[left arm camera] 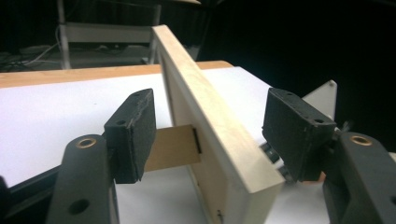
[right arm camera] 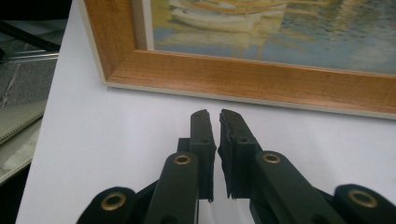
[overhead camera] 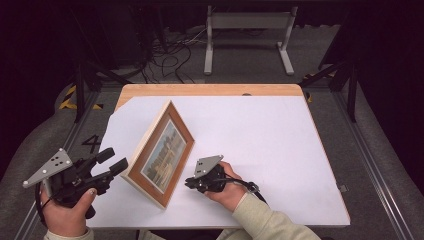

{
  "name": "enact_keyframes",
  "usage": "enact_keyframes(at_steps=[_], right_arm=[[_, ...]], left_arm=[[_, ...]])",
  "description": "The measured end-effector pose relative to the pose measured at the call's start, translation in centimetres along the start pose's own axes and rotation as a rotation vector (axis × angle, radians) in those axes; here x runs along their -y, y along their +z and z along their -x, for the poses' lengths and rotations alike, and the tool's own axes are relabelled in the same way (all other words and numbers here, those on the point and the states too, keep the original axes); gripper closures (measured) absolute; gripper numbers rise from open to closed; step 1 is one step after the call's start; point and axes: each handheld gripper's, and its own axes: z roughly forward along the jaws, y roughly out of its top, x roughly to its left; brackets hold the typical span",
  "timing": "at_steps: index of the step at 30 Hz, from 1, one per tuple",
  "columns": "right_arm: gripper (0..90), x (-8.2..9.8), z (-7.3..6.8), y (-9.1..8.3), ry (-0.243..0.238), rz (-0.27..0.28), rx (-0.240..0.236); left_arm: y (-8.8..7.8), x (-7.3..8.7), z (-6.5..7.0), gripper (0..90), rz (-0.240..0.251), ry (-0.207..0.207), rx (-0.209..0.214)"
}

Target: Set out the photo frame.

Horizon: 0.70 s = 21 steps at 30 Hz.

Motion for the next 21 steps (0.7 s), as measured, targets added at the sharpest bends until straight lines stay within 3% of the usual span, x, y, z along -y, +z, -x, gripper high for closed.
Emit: enact_keyframes(at_steps=[13, 21], right_arm=[[79.4, 0.1, 0.9, -1.2, 0.05, 0.028, 0.026], [78.3, 0.1, 1.1, -1.7, 0.062, 0.039, 0.039]], left_arm=[[2.0, 0.6, 0.9, 29.4, -0.157, 0.043, -0.002], [2.8, 1.2, 0.9, 29.9, -0.203, 0.06, -0.012]])
